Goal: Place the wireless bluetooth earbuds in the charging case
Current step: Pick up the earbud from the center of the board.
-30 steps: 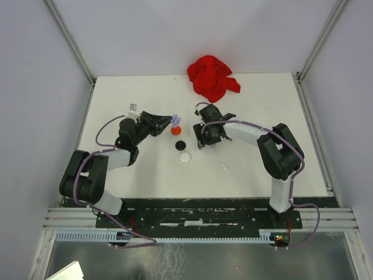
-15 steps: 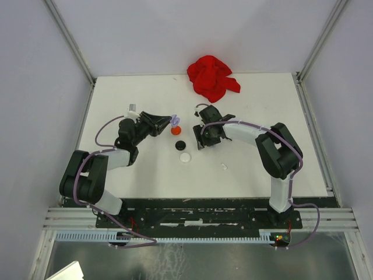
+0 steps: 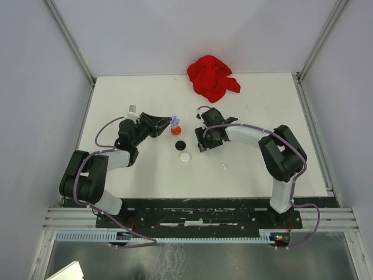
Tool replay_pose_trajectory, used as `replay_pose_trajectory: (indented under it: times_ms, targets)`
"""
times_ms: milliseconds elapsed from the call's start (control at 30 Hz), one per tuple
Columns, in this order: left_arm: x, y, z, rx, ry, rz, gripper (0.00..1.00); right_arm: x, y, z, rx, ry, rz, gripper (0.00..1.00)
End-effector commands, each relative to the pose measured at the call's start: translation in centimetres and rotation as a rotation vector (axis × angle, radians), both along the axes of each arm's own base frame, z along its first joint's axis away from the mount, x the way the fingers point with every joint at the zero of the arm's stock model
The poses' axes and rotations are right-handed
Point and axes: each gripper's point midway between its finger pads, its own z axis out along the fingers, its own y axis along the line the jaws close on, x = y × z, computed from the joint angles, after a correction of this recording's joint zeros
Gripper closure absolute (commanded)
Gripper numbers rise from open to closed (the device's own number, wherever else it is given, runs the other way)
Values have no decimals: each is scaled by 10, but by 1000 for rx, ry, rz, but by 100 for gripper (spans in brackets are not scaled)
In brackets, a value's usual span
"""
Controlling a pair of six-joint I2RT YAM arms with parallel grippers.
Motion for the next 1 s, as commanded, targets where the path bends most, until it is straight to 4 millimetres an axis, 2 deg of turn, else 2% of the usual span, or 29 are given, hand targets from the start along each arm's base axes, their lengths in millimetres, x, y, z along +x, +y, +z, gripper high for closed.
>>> replay_pose_trajectory:
  times_ms: [0, 467, 633, 767, 967]
  targets:
    - [1, 4, 13, 28, -83, 6, 97, -9, -12, 5, -31, -3, 1, 38]
    - [-1, 5, 12, 30, -81, 10, 97, -8, -26, 11, -83, -31, -7, 38]
    - [-1, 5, 12, 31, -81, 10, 97, -5, -17, 36, -14, -85, 2, 38]
    - [0, 4, 12, 32, -81, 7, 97, 4, -23, 60, -34, -139, -32, 38]
    - [1, 4, 12, 33, -81, 6, 97, 13, -40, 63, -157, -110, -120, 39]
